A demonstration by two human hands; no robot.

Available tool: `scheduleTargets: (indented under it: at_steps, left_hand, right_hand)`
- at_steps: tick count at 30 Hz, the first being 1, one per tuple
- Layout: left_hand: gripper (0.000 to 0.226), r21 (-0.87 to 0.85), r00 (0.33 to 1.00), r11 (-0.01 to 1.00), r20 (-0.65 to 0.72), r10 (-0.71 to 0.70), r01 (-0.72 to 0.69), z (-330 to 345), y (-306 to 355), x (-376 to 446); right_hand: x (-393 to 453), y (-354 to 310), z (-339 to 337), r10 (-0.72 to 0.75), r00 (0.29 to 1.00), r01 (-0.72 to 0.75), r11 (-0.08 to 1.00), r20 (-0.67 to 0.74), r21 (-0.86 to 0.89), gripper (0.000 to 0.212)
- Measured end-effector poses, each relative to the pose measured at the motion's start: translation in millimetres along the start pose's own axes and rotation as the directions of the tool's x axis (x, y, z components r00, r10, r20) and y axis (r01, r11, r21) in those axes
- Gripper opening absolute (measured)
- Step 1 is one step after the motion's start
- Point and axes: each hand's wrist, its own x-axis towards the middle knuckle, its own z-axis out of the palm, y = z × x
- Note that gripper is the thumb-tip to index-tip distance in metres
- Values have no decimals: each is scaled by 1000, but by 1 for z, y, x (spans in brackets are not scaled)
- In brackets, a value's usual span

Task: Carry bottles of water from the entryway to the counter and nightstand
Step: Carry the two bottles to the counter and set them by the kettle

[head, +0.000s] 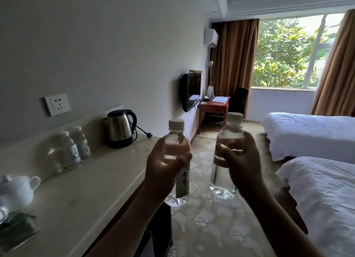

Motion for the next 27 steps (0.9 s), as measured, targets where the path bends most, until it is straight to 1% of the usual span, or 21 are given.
scheduleTargets:
  at_steps: [2, 5, 6, 8, 10, 16, 20, 24, 27]
  left_hand:
    - [38, -11, 997, 1000, -74, -10, 9, -1, -19, 30]
    - [51, 1, 981, 1000, -191, -20, 21, -16, -36, 67]
    - [50, 13, 974, 999, -226, -29, 33, -24, -40, 78]
    - [38, 37, 960, 998, -278, -37, 49, -43, -48, 98]
    - [32, 75, 944, 996, -328, -29, 57, -64, -59, 116]
    - [36, 153, 854, 985, -520, 8, 85, -134, -108, 162]
    - [31, 189, 786, 975, -618, 29, 113, -175, -140, 196]
    - [45, 234, 749, 957, -662, 26, 174, -206, -163, 215]
    - [47, 224, 713, 952, -701, 8, 209, -221, -179, 216]
  right_hand:
    - [40, 25, 13, 22, 997, -25, 999, 71, 46, 43]
    - [87, 58, 49, 53, 979, -74, 992, 196, 99, 44]
    - [99, 68, 64, 63, 972, -91, 989, 227, 115, 43]
    - [119, 88, 97, 86, 953, -136, 978, 290, 157, 41]
    - [134, 109, 130, 93, 922, -171, 969, 376, 178, 38]
    - [167, 176, 239, 29, 813, -210, 946, 582, 246, 36]
    - [187, 216, 303, 17, 735, -258, 932, 678, 255, 33]
    - [198, 246, 349, -1, 675, -263, 934, 738, 242, 38]
    - [193, 269, 376, 0, 656, -246, 945, 755, 214, 47]
